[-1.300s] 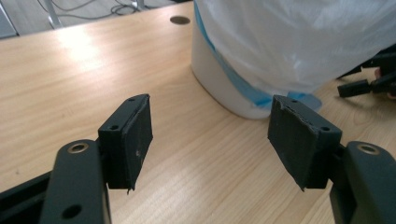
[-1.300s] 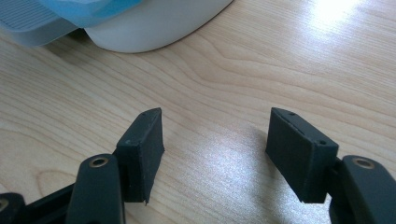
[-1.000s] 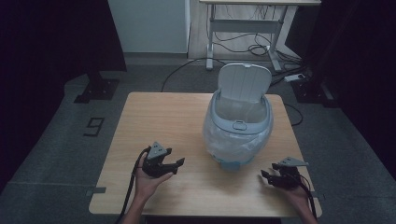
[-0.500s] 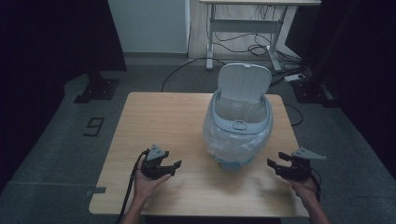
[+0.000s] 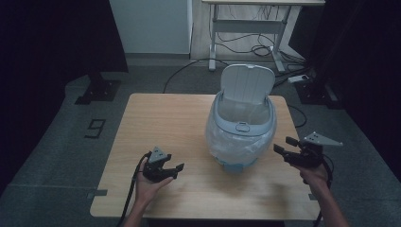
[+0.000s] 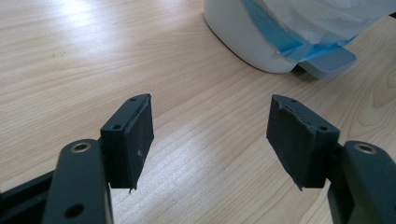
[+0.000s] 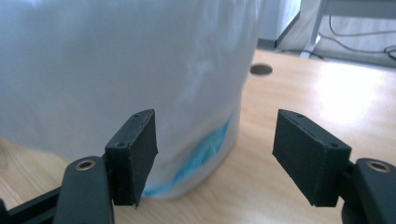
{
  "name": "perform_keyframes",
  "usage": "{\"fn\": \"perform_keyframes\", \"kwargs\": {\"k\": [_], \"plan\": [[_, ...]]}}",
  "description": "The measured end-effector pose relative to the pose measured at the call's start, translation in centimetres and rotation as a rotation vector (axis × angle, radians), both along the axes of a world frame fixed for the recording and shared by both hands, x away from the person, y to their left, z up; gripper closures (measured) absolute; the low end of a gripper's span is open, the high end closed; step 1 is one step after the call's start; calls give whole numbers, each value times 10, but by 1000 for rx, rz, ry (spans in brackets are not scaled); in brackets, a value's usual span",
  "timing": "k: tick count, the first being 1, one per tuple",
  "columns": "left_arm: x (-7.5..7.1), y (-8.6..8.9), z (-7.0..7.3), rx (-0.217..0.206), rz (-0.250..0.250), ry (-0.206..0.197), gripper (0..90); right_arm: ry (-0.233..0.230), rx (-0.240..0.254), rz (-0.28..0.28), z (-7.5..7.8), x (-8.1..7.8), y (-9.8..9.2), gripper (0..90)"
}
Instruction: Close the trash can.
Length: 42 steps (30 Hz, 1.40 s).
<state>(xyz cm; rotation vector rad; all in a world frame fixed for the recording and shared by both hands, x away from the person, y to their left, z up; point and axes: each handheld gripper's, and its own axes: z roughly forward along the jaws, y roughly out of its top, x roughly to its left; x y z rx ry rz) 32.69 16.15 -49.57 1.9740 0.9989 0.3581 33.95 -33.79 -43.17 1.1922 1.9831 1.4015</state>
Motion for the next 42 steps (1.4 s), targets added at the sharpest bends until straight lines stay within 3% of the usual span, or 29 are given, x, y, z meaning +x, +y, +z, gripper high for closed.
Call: {"fn": "perform_keyframes", "kwargs": {"k": [5,28,34,42], "plan": [[1,0,-3,-24,-10,22,315,-12,22,10,21,7,0,302],[4,-4,-11,-14,-27,61,312,-36,34,6,82,46,8,299],[4,-4,-12,-14,-27,65,312,-39,26,19,89,55,13,298],[4,-2,-12,-15,-21,67,313,-18,26,21,93,77,14,290]]}}
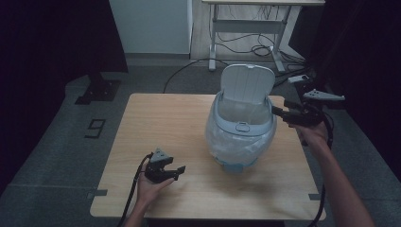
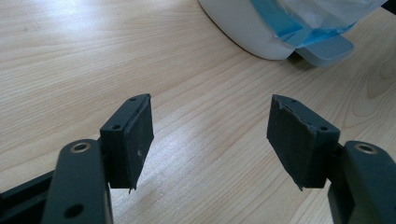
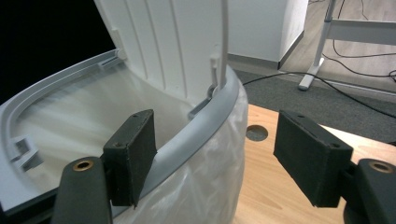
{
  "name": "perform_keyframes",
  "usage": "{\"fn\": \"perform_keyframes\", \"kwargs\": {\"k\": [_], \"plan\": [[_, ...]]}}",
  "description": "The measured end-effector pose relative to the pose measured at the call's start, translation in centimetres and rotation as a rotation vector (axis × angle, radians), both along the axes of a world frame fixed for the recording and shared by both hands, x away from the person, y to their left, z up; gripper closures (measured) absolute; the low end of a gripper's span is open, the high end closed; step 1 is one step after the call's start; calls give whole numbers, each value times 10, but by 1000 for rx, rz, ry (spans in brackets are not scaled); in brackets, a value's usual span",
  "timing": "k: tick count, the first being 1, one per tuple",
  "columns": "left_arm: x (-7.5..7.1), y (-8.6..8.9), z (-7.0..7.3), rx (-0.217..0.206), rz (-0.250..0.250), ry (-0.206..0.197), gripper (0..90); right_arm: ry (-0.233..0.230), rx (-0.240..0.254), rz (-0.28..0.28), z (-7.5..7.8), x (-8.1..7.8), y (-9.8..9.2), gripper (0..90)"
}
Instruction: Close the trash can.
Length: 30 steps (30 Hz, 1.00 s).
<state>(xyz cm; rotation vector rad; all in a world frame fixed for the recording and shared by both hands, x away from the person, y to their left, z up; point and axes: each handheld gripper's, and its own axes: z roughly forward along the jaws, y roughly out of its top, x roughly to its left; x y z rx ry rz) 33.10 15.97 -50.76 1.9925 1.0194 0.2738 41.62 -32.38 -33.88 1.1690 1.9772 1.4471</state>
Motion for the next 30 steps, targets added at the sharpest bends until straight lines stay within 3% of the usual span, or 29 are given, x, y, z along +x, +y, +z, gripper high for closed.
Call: {"fn": "perform_keyframes", "kwargs": {"k": [17,24,30], "plan": [[1,0,-2,-12,-6,14,317,-15,-19,30,11,31,14,255],[2,2,-3,-15,-4,20,318,-25,-7,46,15,47,25,227],[2,3,-4,-22,-7,28,318,-56,26,63,29,58,31,225]]}}
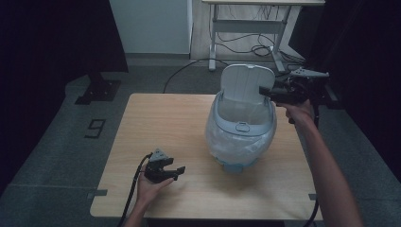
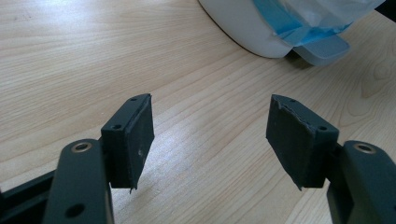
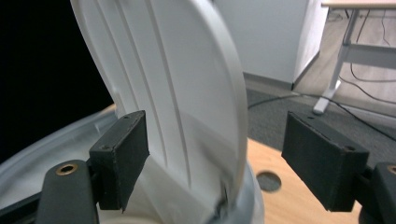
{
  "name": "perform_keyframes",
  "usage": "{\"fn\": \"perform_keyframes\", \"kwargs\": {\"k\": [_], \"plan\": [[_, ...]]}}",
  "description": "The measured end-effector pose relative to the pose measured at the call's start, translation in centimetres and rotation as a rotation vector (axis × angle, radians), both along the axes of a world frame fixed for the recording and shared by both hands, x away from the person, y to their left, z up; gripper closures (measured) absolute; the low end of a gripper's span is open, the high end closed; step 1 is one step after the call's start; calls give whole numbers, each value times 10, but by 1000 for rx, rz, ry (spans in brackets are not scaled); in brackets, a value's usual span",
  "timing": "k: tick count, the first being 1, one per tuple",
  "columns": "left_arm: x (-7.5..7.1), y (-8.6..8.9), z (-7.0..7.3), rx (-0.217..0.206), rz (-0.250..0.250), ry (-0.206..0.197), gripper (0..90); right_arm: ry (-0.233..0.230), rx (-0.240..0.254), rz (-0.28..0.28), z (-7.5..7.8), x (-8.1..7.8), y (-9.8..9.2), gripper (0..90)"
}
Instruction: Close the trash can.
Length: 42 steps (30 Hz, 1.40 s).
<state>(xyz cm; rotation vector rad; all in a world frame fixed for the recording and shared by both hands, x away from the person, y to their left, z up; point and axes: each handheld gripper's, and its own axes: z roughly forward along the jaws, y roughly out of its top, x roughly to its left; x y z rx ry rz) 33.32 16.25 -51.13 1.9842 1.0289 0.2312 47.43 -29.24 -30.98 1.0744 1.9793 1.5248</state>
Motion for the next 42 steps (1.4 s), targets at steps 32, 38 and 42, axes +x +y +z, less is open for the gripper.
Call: {"fn": "perform_keyframes", "kwargs": {"k": [32,38,42], "plan": [[0,-9,-4,16,-34,27,320,18,-75,354,-8,-58,34,119],[0,-9,-5,21,-31,22,320,22,-129,226,-19,-56,43,154],[-1,-9,-3,16,-23,5,330,31,-168,141,-17,-57,52,151]]}}
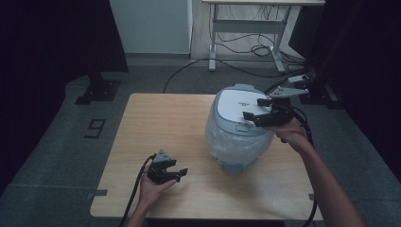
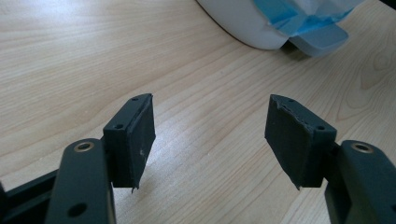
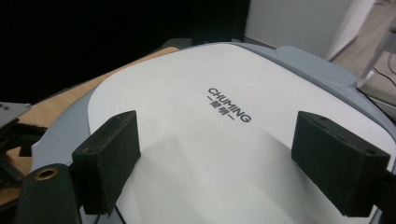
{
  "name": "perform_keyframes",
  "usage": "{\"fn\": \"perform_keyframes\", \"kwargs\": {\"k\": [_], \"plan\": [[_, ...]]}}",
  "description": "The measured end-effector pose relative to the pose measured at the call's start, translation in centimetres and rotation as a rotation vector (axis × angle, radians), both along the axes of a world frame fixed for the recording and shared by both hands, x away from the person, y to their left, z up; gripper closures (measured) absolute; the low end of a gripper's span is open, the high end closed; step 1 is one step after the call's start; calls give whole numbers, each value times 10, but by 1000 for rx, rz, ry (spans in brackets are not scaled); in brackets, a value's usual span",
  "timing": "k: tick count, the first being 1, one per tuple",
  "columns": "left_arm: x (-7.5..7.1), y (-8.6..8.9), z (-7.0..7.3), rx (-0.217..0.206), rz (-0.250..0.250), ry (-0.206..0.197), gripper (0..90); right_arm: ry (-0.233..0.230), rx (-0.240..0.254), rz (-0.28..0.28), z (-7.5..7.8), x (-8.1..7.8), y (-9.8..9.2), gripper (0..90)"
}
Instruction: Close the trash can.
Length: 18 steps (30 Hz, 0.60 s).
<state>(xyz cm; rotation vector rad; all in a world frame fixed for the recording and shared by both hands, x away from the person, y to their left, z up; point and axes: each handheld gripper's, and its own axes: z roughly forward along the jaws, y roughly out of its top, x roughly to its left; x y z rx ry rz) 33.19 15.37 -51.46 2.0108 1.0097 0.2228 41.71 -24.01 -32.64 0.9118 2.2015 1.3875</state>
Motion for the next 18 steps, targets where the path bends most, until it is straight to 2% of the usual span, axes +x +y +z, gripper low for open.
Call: {"fn": "perform_keyframes", "kwargs": {"k": [10,18], "plan": [[0,-2,-1,6,-7,8,329,8,-12,-53,1,-3,4,158],[0,-4,-2,12,-9,11,329,25,-43,-62,4,-6,6,163]]}}
